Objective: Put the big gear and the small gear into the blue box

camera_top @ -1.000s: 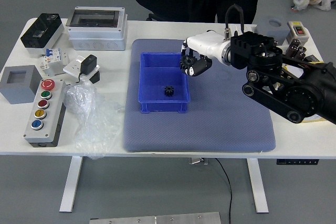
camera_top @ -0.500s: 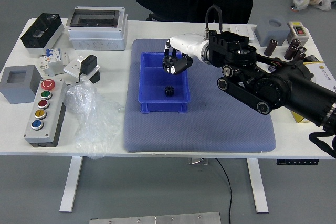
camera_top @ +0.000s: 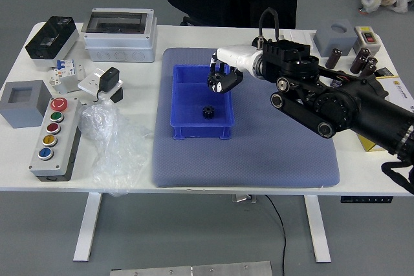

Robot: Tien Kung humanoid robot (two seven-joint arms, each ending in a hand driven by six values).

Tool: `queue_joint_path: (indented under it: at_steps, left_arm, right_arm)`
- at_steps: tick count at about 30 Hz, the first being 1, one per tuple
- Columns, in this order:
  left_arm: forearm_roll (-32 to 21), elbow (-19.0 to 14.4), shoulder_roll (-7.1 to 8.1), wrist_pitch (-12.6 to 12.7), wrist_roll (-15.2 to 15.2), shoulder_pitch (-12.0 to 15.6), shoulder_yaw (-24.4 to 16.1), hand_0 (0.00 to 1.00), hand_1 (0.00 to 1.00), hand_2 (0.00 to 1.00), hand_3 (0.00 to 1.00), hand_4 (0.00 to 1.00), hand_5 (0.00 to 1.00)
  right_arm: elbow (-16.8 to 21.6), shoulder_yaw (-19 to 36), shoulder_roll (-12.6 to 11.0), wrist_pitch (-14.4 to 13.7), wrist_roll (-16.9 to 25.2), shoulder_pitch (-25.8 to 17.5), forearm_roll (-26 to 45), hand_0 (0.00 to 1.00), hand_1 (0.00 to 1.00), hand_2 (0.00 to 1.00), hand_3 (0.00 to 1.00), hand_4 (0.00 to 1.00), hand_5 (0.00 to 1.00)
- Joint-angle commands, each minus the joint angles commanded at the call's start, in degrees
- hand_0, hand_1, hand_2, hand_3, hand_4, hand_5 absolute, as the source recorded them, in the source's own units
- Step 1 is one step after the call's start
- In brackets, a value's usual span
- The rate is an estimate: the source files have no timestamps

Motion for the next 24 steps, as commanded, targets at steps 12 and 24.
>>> queue_joint_path:
  at_steps: [12, 24]
  left_arm:
    - [0.05, 0.00, 0.15, -0.02, 0.01, 0.06, -0.11, 0.860, 0.832, 0.829, 0.780, 0.594, 0.371]
    - [0.33, -0.01, 0.44, -0.03, 0.00, 0.54, -0.89, 0.860, 0.832, 0.829, 0.780, 0.594, 0.371]
  right_arm:
    - [-0.09, 0.20, -0.15, 1.74, -0.75, 0.38, 0.49, 0.482, 0.516, 0.660, 0.769, 0.859, 0.435]
    - [1.27, 0.02, -3.53, 2.30, -1.00, 0.45, -0.33, 0.482, 0.513, 0.659, 0.758, 0.877, 0.451]
